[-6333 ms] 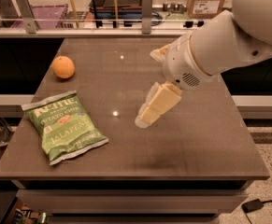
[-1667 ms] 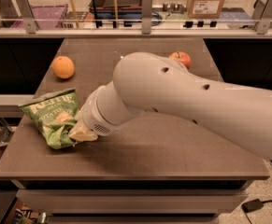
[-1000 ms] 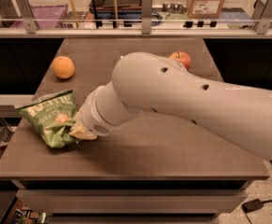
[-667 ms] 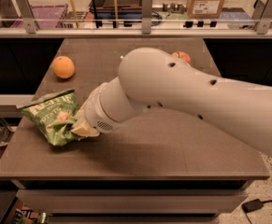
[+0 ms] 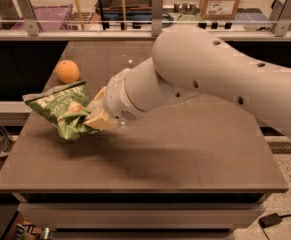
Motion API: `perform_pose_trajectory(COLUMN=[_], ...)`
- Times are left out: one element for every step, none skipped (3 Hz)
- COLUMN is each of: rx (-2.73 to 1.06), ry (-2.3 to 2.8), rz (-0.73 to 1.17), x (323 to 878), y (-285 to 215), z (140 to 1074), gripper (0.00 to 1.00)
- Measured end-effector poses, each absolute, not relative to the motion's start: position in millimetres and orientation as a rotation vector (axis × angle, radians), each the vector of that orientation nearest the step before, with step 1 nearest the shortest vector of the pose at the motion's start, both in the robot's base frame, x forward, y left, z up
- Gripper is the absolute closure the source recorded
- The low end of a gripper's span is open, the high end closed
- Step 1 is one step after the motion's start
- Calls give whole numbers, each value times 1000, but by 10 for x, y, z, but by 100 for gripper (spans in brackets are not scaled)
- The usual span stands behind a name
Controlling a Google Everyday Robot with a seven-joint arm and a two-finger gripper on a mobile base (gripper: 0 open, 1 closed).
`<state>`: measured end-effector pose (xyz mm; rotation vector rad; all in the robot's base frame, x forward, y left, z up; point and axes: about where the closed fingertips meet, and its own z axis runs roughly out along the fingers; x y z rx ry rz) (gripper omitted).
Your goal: Pick green jalapeno chip bag
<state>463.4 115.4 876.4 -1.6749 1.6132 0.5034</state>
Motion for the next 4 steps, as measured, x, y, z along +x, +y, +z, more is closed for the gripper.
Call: perform_pose_trajectory(rx=[-1689, -1705, -1717, -1725], ry=[1569, 1522, 1483, 1442], rz=[500, 489, 479, 464], x=[4718, 4787, 4839, 4870], y=[1127, 1136, 1166, 1185], z=[8923, 9107, 9241, 9380], gripper=[100, 100, 100, 100])
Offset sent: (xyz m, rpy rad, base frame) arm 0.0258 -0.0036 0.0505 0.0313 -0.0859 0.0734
